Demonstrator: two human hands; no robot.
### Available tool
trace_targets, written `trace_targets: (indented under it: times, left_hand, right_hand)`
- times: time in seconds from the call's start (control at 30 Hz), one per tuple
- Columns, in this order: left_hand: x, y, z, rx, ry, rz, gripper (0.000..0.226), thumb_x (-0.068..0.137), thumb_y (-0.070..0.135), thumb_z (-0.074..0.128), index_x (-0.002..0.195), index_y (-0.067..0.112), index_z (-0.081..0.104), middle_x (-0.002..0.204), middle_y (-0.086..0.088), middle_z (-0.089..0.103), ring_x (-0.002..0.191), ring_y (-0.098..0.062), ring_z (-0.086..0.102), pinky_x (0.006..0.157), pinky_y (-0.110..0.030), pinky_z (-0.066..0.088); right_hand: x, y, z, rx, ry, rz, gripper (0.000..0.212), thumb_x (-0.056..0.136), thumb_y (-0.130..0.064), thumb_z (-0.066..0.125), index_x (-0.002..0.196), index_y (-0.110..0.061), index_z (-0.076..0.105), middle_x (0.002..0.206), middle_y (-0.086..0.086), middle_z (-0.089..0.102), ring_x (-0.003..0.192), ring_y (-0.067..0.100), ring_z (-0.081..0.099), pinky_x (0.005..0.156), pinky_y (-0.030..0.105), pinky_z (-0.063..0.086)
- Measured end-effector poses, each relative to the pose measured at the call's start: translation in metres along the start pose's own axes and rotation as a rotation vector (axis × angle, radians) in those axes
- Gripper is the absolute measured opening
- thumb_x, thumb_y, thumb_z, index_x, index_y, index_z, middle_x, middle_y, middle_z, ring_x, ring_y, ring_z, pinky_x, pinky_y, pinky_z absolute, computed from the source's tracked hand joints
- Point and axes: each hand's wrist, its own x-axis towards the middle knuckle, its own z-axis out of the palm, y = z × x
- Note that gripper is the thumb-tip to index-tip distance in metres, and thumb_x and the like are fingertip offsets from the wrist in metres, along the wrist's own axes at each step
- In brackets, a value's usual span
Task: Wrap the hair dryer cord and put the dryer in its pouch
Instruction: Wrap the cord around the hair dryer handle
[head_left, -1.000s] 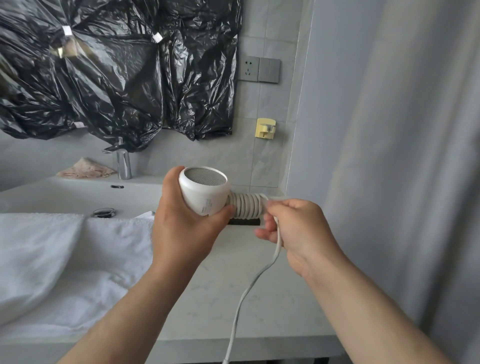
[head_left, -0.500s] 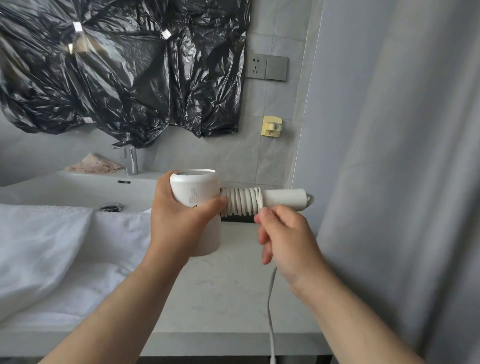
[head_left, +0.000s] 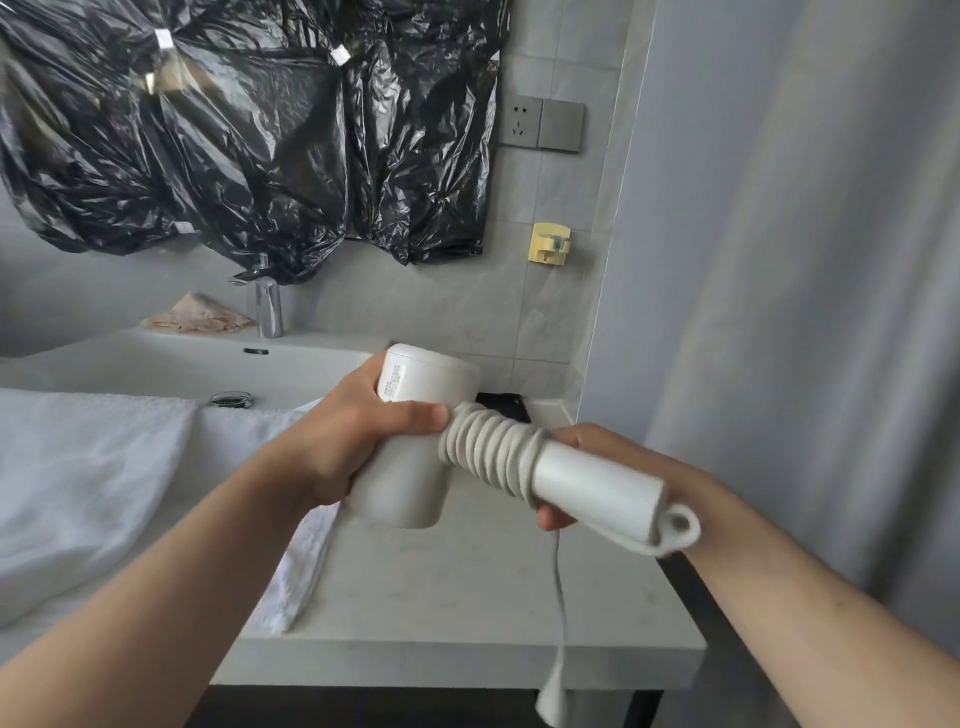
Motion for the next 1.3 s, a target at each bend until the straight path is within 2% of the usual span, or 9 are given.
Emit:
trace_targets:
  times: [0.13, 0.27, 0.43, 0.57, 0.7, 0.8, 0.97, 1.13, 1.3]
  left_hand:
    - [-0.002, 0.016, -0.004, 0.191, -0.137, 0.033, 0.08, 0.05, 0.027, 0.084, 0.123, 0.008, 0.058, 0.108, -0.027, 0.066, 0.089, -0.036, 0.066, 0.077, -0.055, 0.055]
    - [-0.002, 0.039, -0.006, 0.425, -0.131, 0.115, 0.073, 0.046, 0.032, 0.086, 0.114, 0.019, 0.063, 0.107, -0.019, 0.068, 0.091, -0.027, 0.068, 0.085, -0.056, 0.055]
    - [0.002, 0.055, 0.002, 0.781, 0.057, 0.183, 0.082, 0.041, 0.05, 0.086, 0.116, 0.035, 0.055, 0.103, 0.005, 0.067, 0.092, -0.016, 0.066, 0.081, -0.043, 0.057]
    - [0.006, 0.045, 0.003, 0.922, 0.243, 0.186, 0.088, 0.054, 0.038, 0.092, 0.129, 0.037, 0.044, 0.104, 0.005, 0.06, 0.092, -0.021, 0.061, 0.076, -0.036, 0.051]
    - [0.006, 0.024, 0.006, 0.784, 0.483, 0.231, 0.087, 0.058, 0.038, 0.09, 0.13, 0.033, 0.043, 0.105, 0.006, 0.058, 0.094, -0.022, 0.057, 0.079, -0.038, 0.051]
    - [0.006, 0.015, 0.013, 0.657, 0.597, 0.268, 0.089, 0.059, 0.037, 0.09, 0.133, 0.029, 0.042, 0.107, 0.005, 0.059, 0.096, -0.023, 0.058, 0.082, -0.04, 0.052]
    - [0.005, -0.001, 0.015, 0.303, 0.677, 0.234, 0.079, 0.049, 0.044, 0.085, 0.119, 0.025, 0.052, 0.103, 0.0, 0.064, 0.091, -0.024, 0.066, 0.078, -0.049, 0.059]
    - [0.001, -0.03, 0.028, -0.051, 0.709, 0.104, 0.062, 0.054, 0.034, 0.087, 0.108, 0.024, 0.059, 0.101, -0.007, 0.07, 0.084, -0.023, 0.069, 0.069, -0.049, 0.063]
    - [-0.011, -0.077, 0.038, -0.334, 0.593, -0.135, 0.054, 0.062, 0.032, 0.084, 0.111, 0.02, 0.065, 0.102, -0.016, 0.072, 0.08, -0.028, 0.069, 0.064, -0.051, 0.06]
  right_hand:
    - [-0.007, -0.017, -0.003, -0.287, -0.11, -0.025, 0.022, 0.079, 0.015, 0.065, 0.089, -0.005, 0.068, 0.08, 0.003, 0.07, 0.071, 0.01, 0.067, 0.065, 0.024, 0.055]
    - [-0.013, -0.041, -0.005, -0.394, -0.135, 0.013, 0.021, 0.077, 0.013, 0.066, 0.084, -0.007, 0.063, 0.062, -0.002, 0.067, 0.05, 0.006, 0.059, 0.048, 0.019, 0.048]
    - [-0.006, -0.056, 0.001, -0.528, 0.073, 0.111, 0.015, 0.08, 0.011, 0.062, 0.088, -0.001, 0.064, 0.056, 0.001, 0.06, 0.034, 0.002, 0.046, 0.037, 0.016, 0.036]
    - [0.001, -0.048, -0.002, -0.475, 0.362, 0.095, 0.011, 0.084, 0.001, 0.058, 0.082, -0.008, 0.063, 0.061, 0.01, 0.054, 0.037, 0.012, 0.039, 0.037, 0.02, 0.03]
    - [0.014, -0.039, 0.0, -0.266, 0.664, -0.022, 0.01, 0.081, -0.002, 0.053, 0.073, 0.001, 0.059, 0.064, 0.015, 0.049, 0.053, 0.021, 0.037, 0.046, 0.029, 0.028]
    - [0.018, -0.037, 0.013, -0.064, 0.77, -0.09, 0.018, 0.084, -0.005, 0.053, 0.068, -0.005, 0.062, 0.074, 0.019, 0.056, 0.052, 0.019, 0.038, 0.041, 0.025, 0.027]
    - [0.01, -0.032, 0.034, 0.324, 0.743, -0.226, 0.016, 0.093, -0.002, 0.054, 0.082, -0.01, 0.063, 0.075, 0.007, 0.064, 0.045, 0.009, 0.033, 0.034, 0.018, 0.02]
    - [0.016, -0.007, 0.047, 0.615, 0.68, -0.234, 0.018, 0.093, -0.011, 0.06, 0.075, -0.01, 0.058, 0.061, 0.001, 0.056, 0.043, 0.007, 0.035, 0.035, 0.017, 0.02]
    - [0.022, 0.018, 0.041, 0.55, 0.66, -0.159, 0.011, 0.089, -0.015, 0.067, 0.083, -0.012, 0.058, 0.074, 0.004, 0.053, 0.045, 0.008, 0.035, 0.036, 0.018, 0.021]
